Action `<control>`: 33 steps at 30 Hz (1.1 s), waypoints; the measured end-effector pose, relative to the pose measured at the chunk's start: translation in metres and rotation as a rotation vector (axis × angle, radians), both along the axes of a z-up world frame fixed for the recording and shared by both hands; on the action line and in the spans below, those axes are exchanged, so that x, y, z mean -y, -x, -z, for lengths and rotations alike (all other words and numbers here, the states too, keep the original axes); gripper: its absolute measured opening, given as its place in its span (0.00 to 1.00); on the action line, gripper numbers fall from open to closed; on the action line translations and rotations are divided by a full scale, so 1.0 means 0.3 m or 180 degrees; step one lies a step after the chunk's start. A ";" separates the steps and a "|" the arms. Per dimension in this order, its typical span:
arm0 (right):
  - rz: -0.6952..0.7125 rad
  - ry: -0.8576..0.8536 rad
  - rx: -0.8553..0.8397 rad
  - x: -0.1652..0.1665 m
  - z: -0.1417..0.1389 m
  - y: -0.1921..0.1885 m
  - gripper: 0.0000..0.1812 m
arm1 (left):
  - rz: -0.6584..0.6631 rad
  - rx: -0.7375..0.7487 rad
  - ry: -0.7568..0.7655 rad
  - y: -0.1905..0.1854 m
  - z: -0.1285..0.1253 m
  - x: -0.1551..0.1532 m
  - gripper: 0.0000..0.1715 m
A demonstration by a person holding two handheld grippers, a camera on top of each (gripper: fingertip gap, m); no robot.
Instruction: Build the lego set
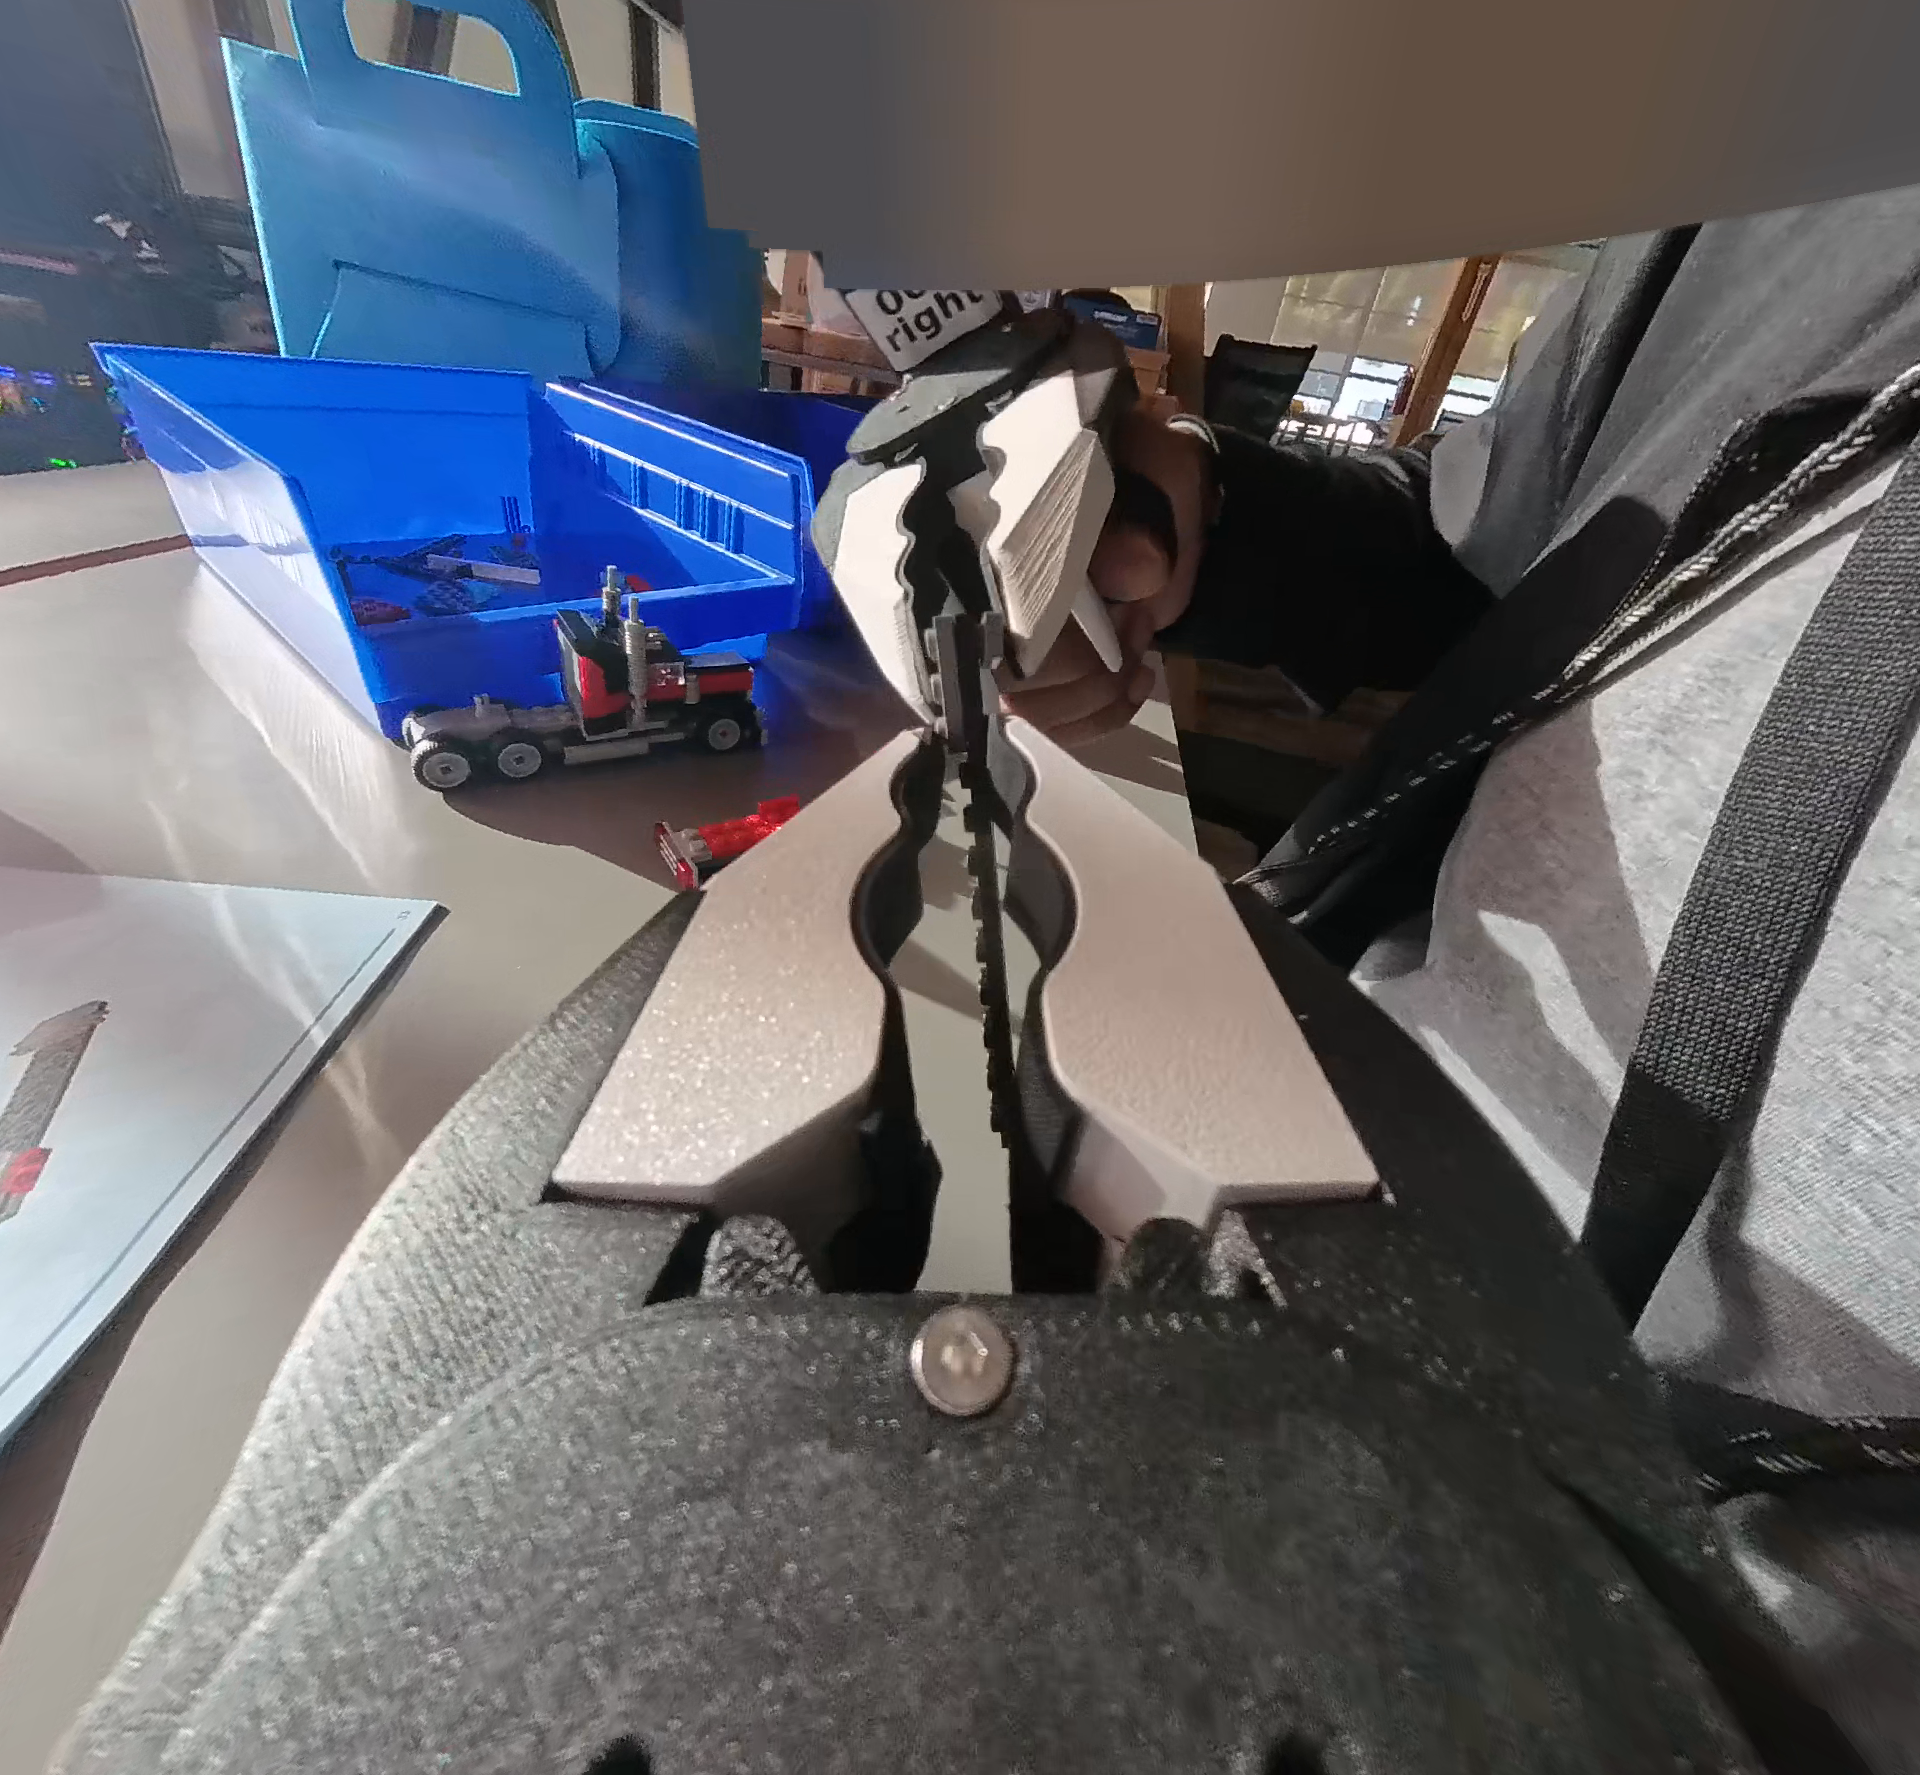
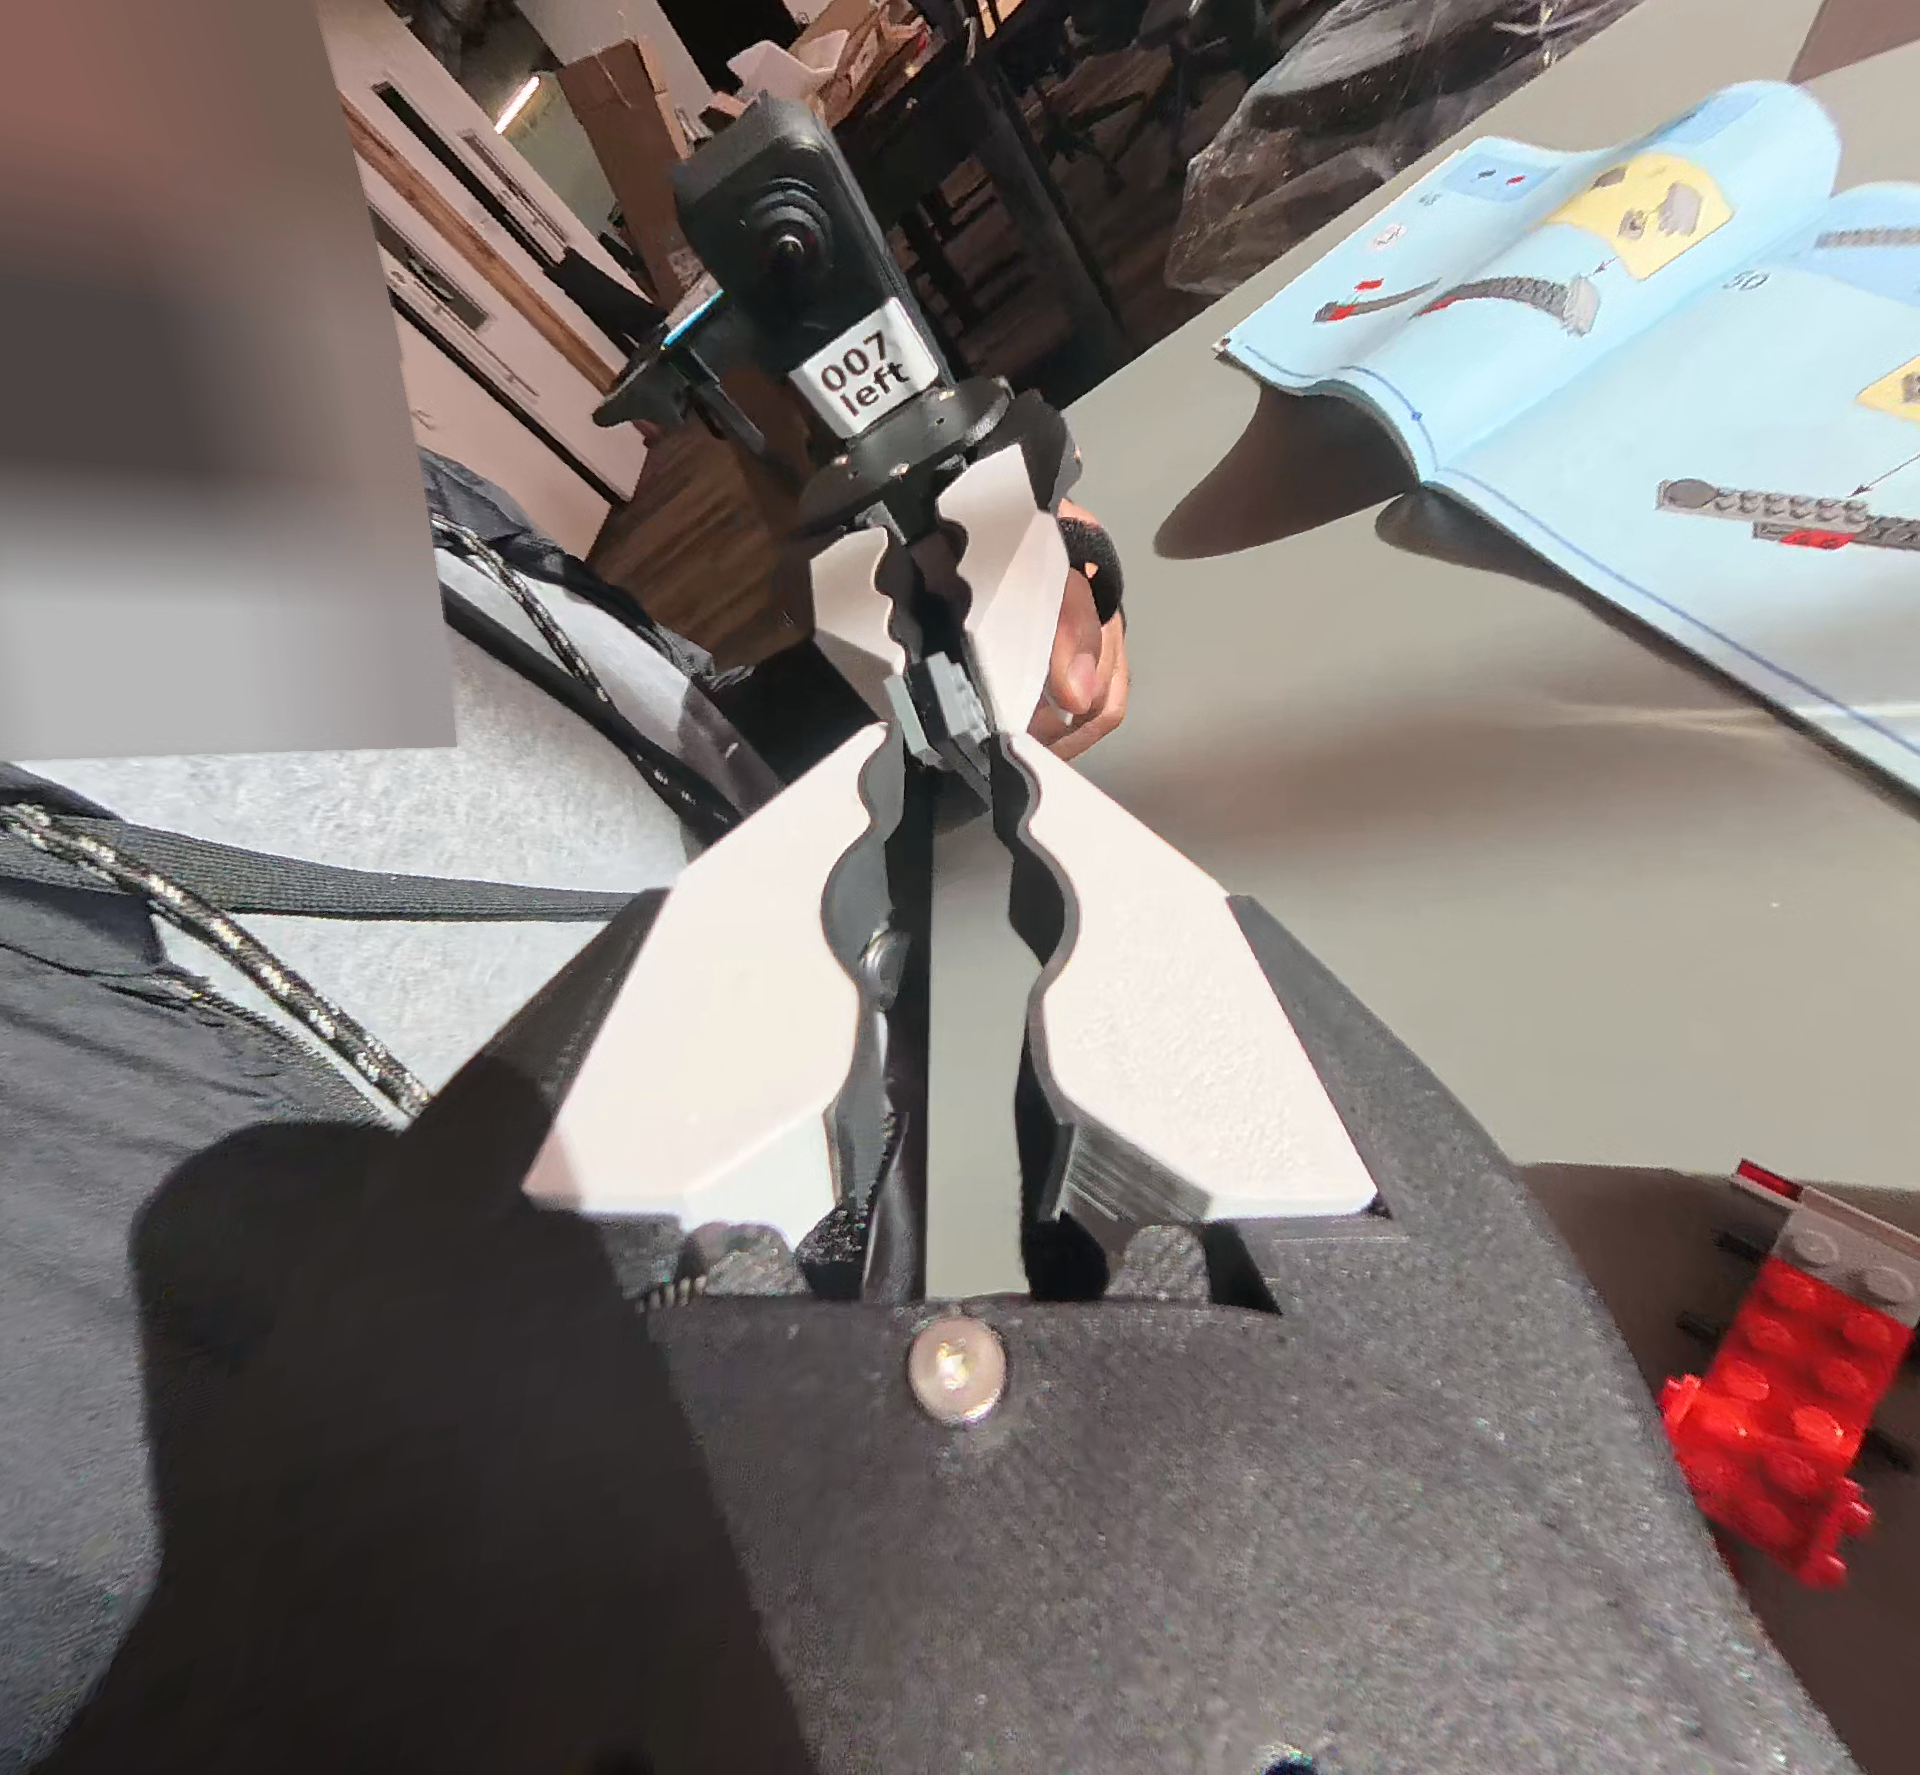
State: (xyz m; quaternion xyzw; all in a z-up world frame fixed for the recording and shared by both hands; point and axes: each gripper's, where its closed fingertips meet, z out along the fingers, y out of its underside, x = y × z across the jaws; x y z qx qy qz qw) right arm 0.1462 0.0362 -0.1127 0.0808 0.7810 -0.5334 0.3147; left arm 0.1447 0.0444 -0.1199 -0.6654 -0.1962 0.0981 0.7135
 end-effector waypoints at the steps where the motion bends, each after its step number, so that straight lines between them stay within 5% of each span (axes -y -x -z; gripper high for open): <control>1: 0.0026 0.0024 -0.0032 0.003 0.000 0.003 0.10 | -0.0001 0.0051 -0.0027 0.003 0.000 0.002 0.05; 12: 0.0323 0.0530 -0.0767 0.034 -0.055 0.027 0.17 | -0.0026 0.0191 -0.0274 0.017 -0.018 0.025 0.05; 33: 0.0274 0.0808 -0.0822 0.043 -0.071 0.006 0.08 | 0.0019 -0.0009 -0.0218 -0.002 -0.026 0.012 0.05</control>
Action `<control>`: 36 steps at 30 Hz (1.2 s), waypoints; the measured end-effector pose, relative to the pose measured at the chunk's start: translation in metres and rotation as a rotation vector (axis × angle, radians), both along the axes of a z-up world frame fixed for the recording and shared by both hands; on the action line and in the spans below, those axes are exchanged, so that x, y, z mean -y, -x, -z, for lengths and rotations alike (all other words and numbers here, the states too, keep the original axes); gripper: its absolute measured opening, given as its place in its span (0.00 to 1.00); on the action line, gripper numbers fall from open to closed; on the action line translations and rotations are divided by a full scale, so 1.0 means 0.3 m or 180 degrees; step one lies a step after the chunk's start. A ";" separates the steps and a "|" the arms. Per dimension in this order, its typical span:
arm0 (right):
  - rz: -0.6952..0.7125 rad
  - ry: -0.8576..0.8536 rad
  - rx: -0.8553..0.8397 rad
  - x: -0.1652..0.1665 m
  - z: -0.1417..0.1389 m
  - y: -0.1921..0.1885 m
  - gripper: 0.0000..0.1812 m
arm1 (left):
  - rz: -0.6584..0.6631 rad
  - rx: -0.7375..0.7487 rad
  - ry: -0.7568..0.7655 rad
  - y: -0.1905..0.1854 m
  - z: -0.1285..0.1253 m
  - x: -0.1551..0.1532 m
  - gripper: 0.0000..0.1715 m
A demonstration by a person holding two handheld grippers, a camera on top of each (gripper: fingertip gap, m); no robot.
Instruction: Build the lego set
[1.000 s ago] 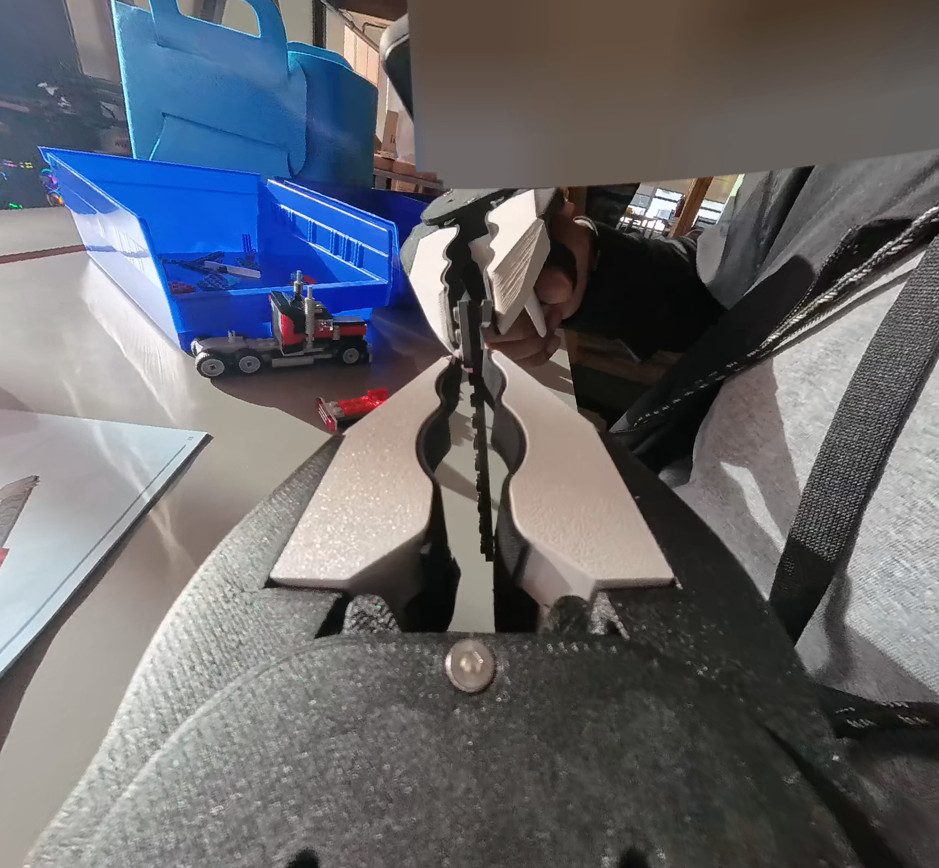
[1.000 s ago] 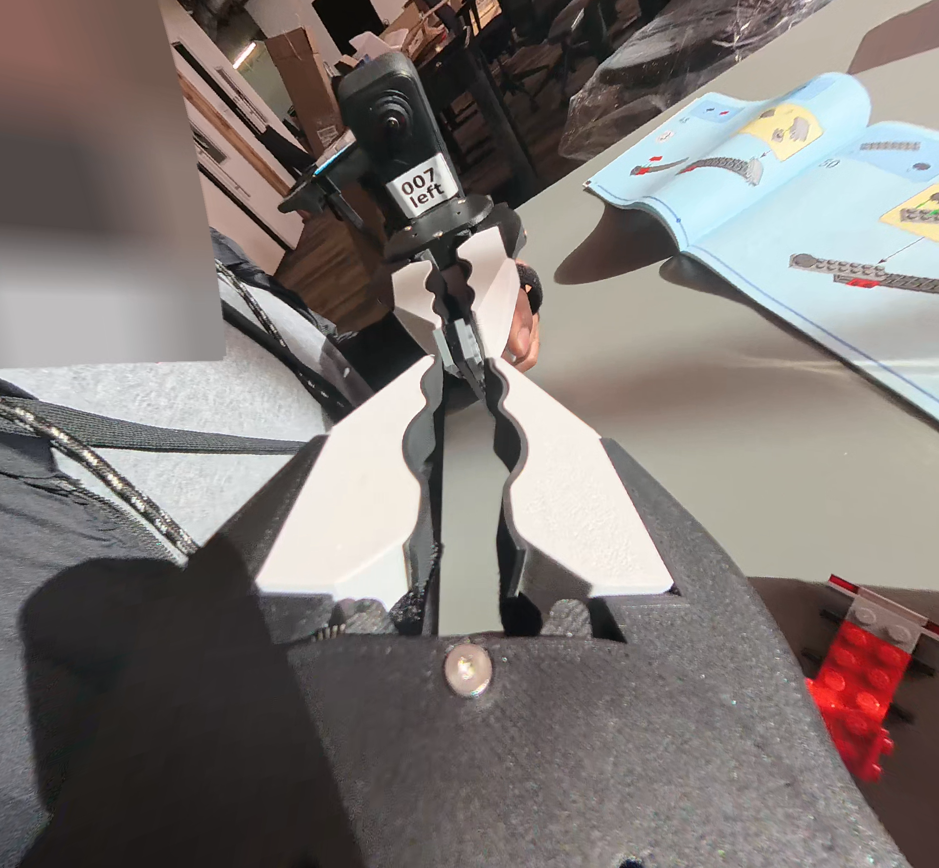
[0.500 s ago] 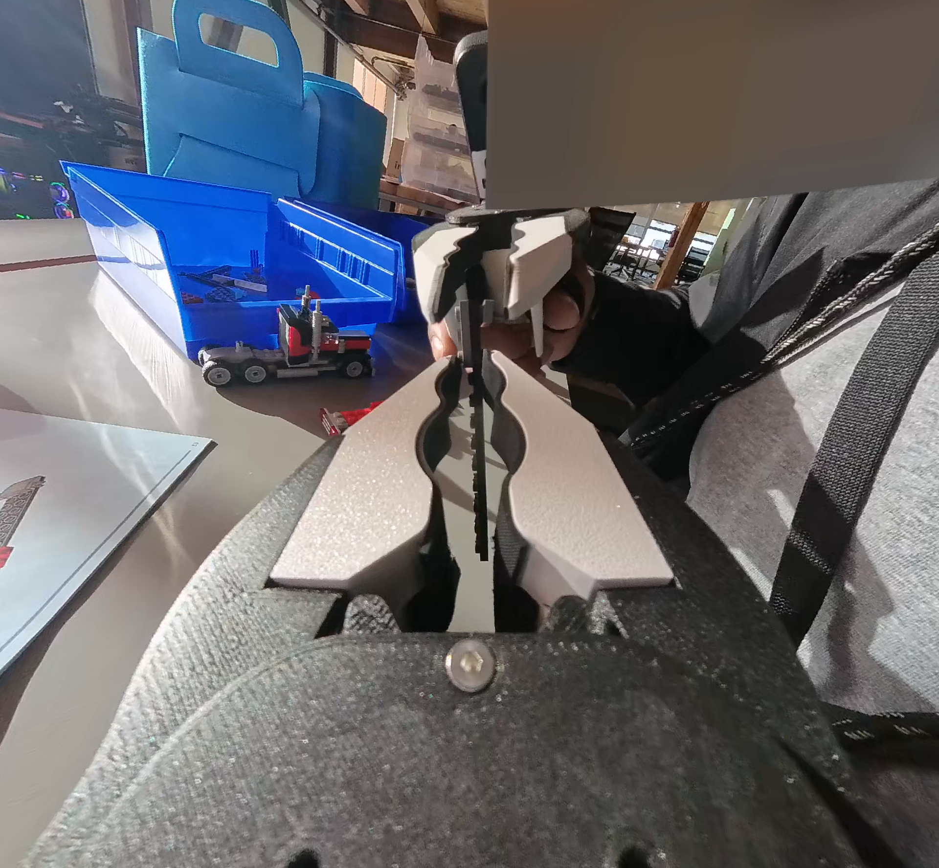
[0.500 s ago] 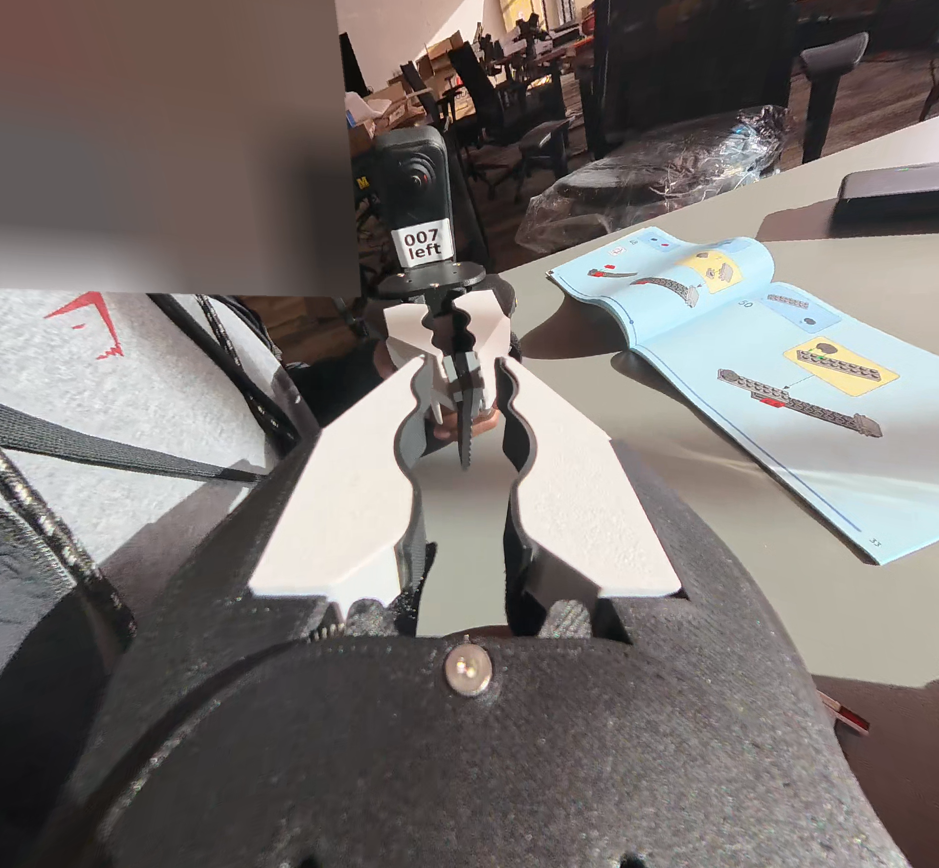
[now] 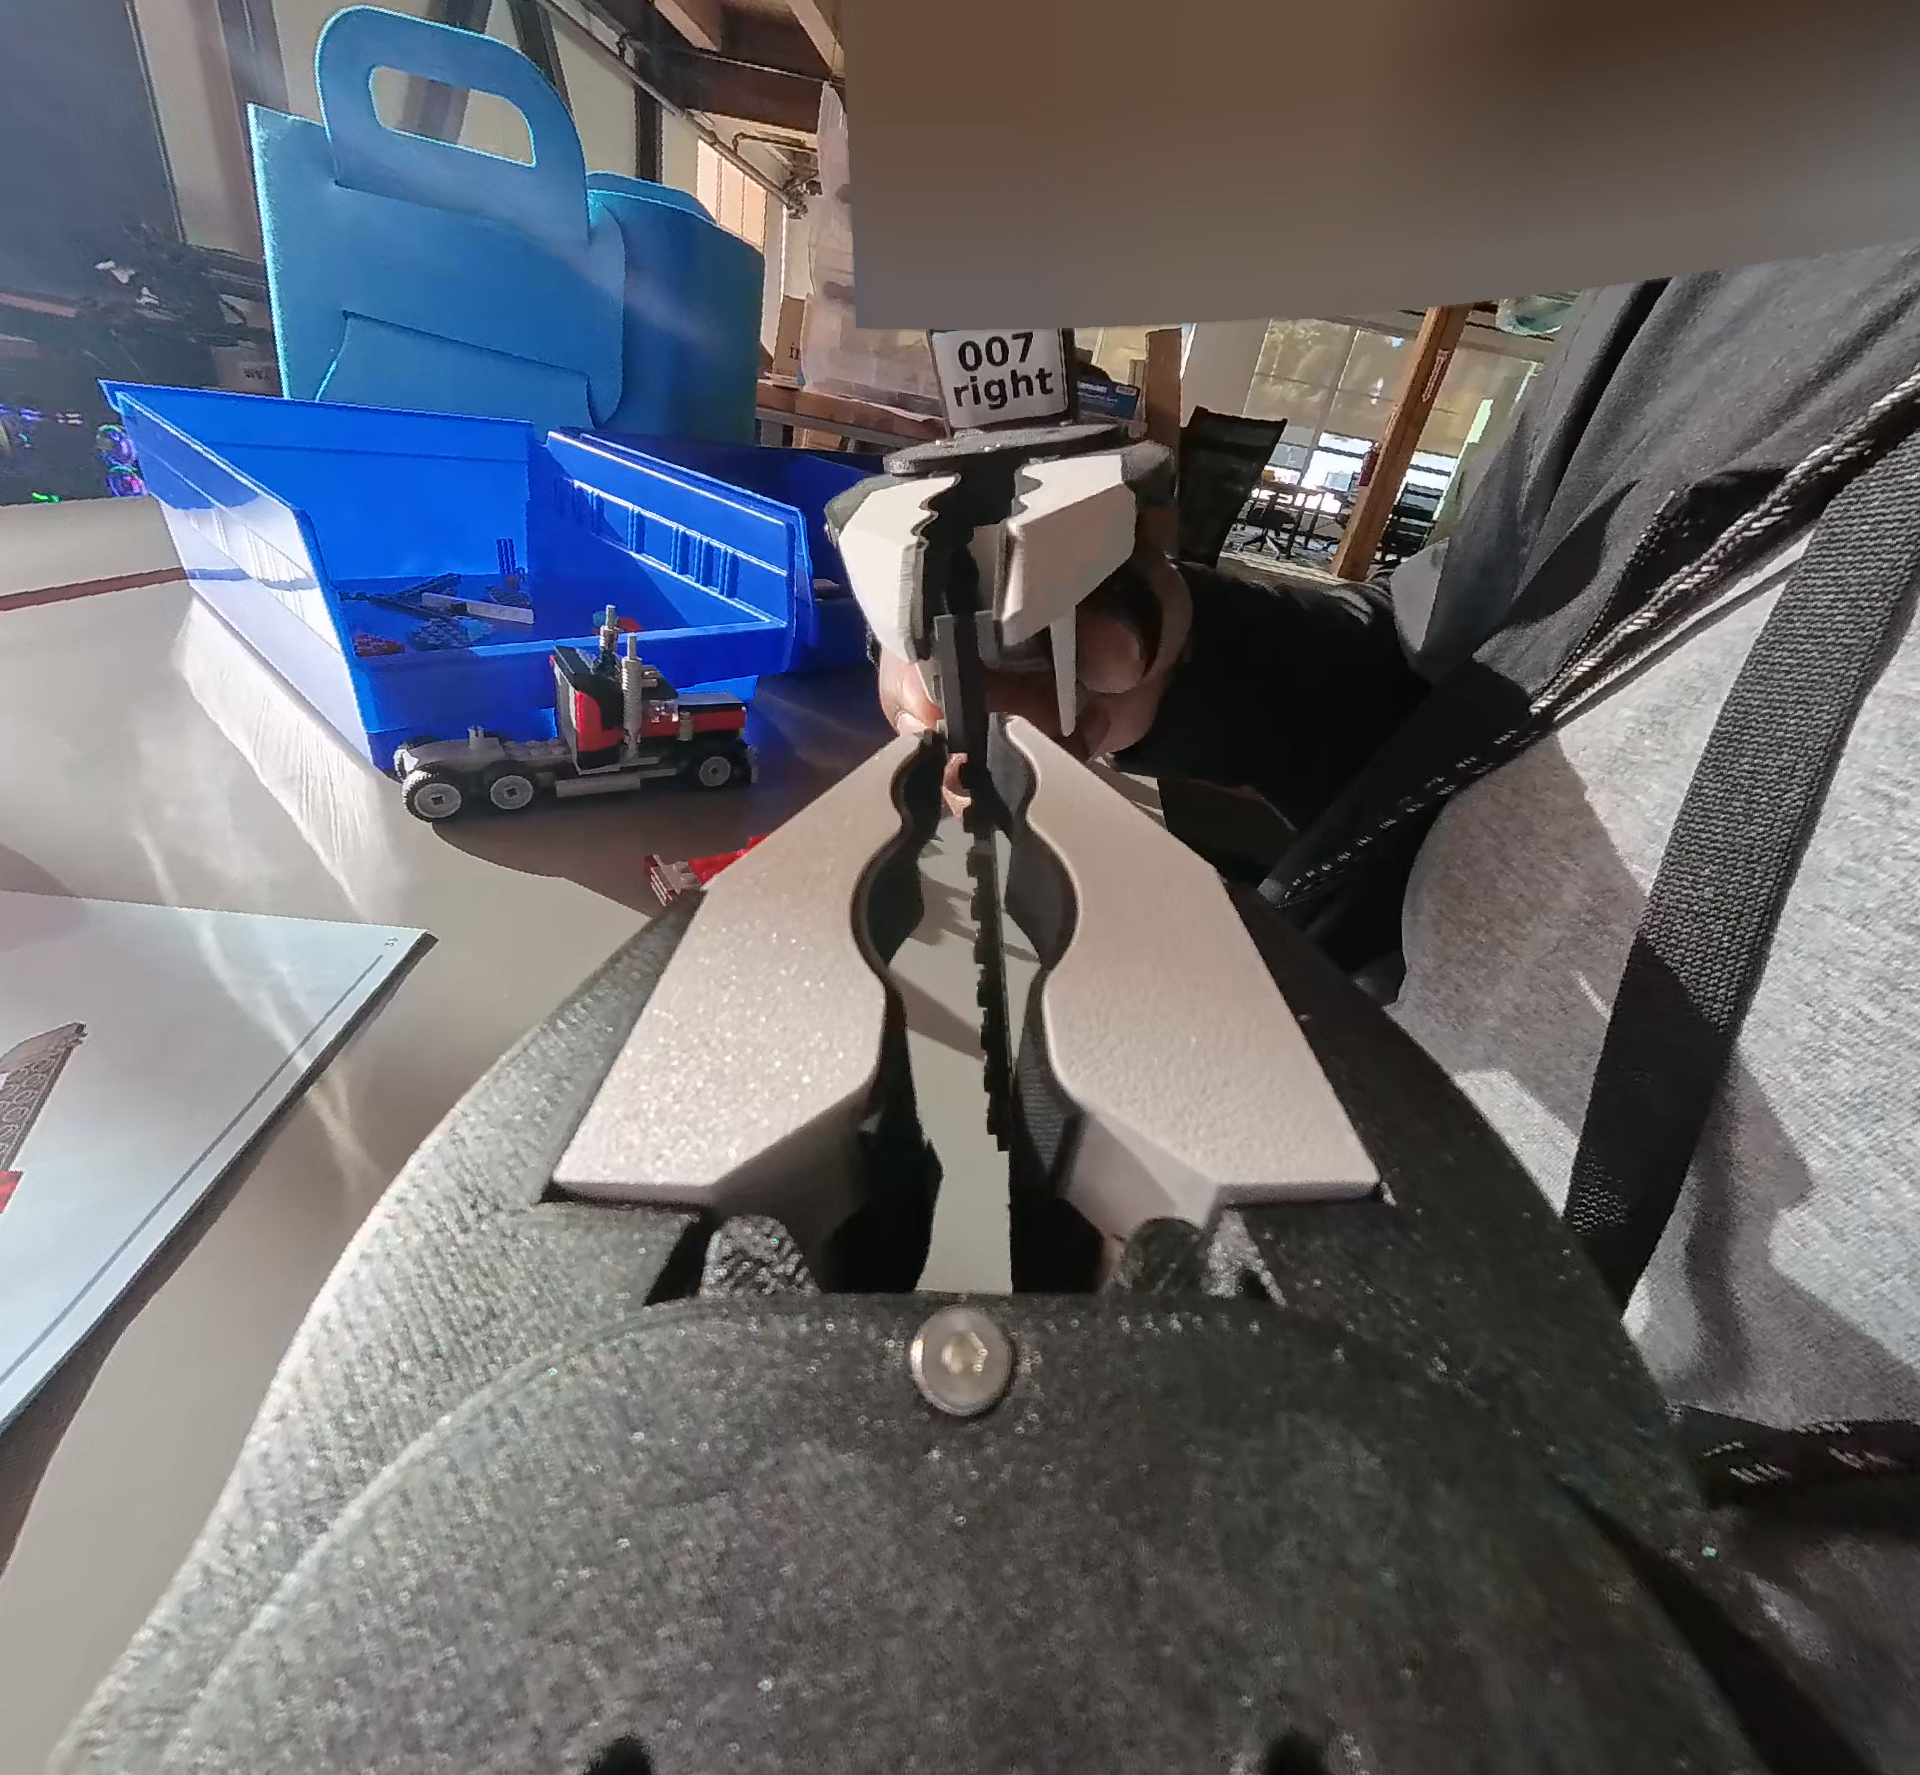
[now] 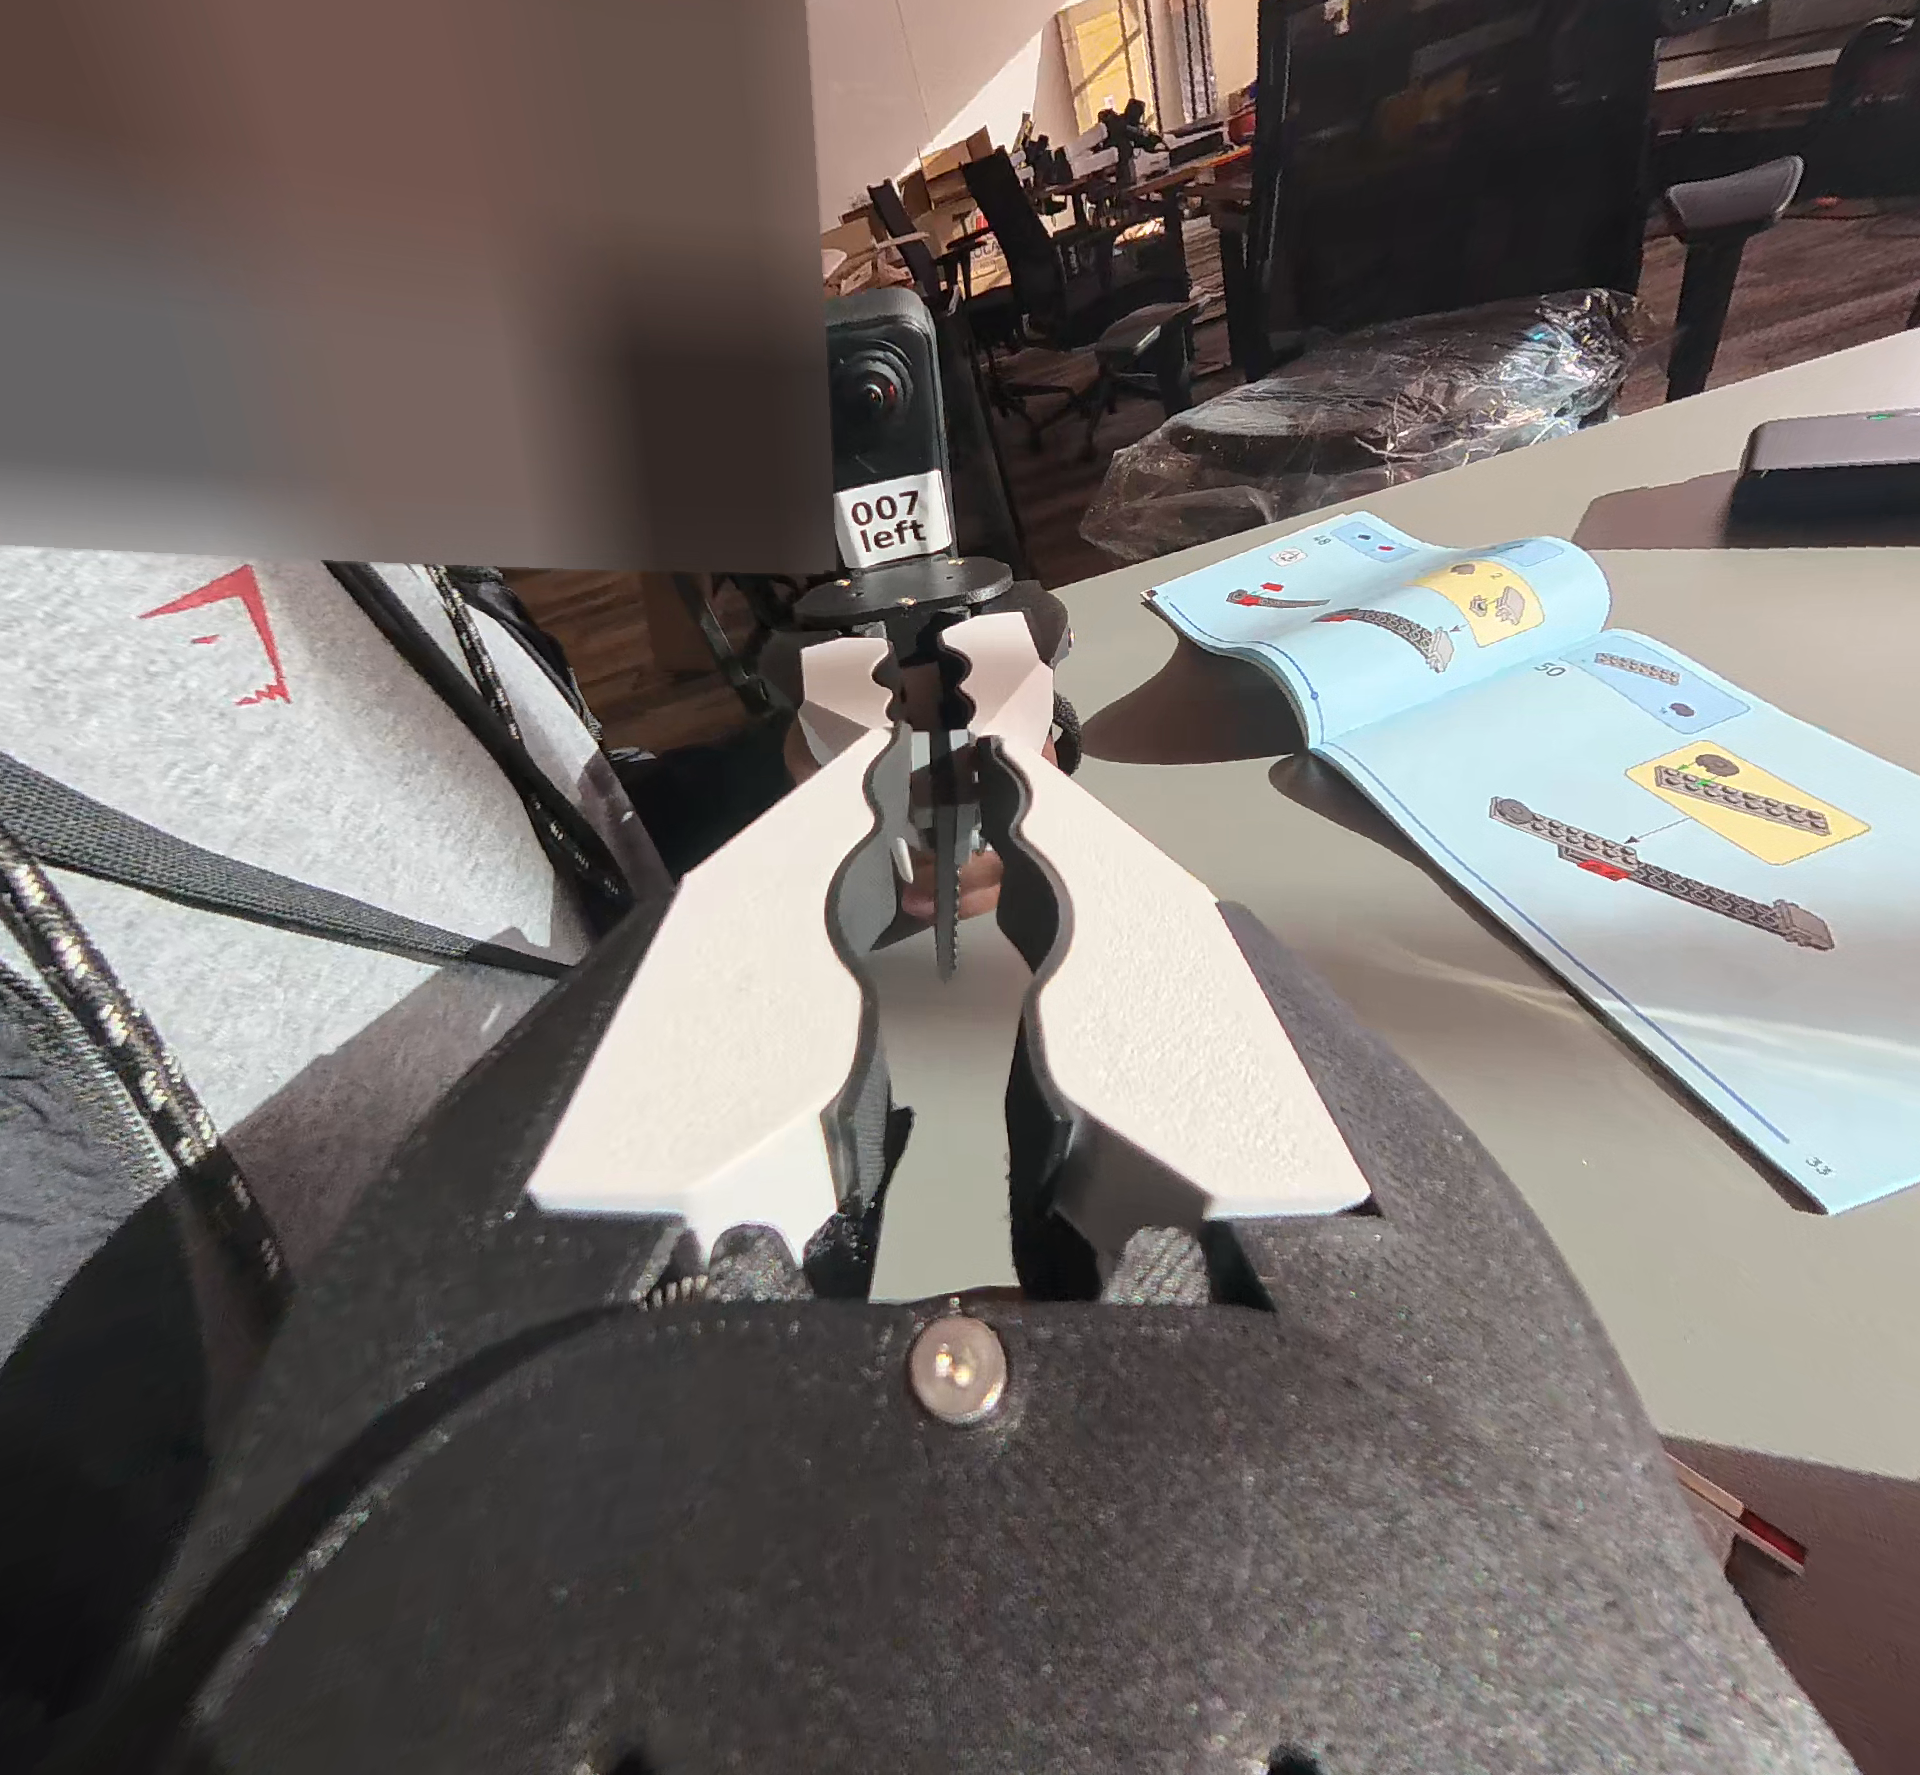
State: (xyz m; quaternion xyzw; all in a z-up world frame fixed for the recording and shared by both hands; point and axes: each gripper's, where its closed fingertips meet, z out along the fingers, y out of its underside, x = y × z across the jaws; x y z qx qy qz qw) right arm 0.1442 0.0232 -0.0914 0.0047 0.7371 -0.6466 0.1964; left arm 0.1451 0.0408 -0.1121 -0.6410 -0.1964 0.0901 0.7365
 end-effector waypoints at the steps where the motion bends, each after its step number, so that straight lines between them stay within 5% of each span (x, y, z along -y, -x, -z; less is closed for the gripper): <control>1: 0.0000 0.0017 0.0011 0.000 -0.001 0.000 0.08 | 0.0005 0.0000 -0.0007 0.000 -0.001 0.000 0.05; 12: 0.0061 0.0104 0.0052 0.005 -0.007 0.006 0.08 | -0.0045 0.0023 -0.0053 0.010 -0.005 0.011 0.05; 16: 0.0119 0.0181 0.0098 0.002 -0.015 0.012 0.16 | -0.0072 0.0032 -0.0171 0.015 -0.017 0.028 0.05; 22: 0.0209 0.0293 0.0081 0.001 -0.020 0.013 0.08 | -0.0037 0.0033 -0.0250 0.012 -0.026 0.032 0.05; 36: 0.0271 0.0319 -0.0229 -0.007 -0.020 0.000 0.08 | 0.0039 -0.0001 -0.0217 -0.002 -0.025 0.018 0.05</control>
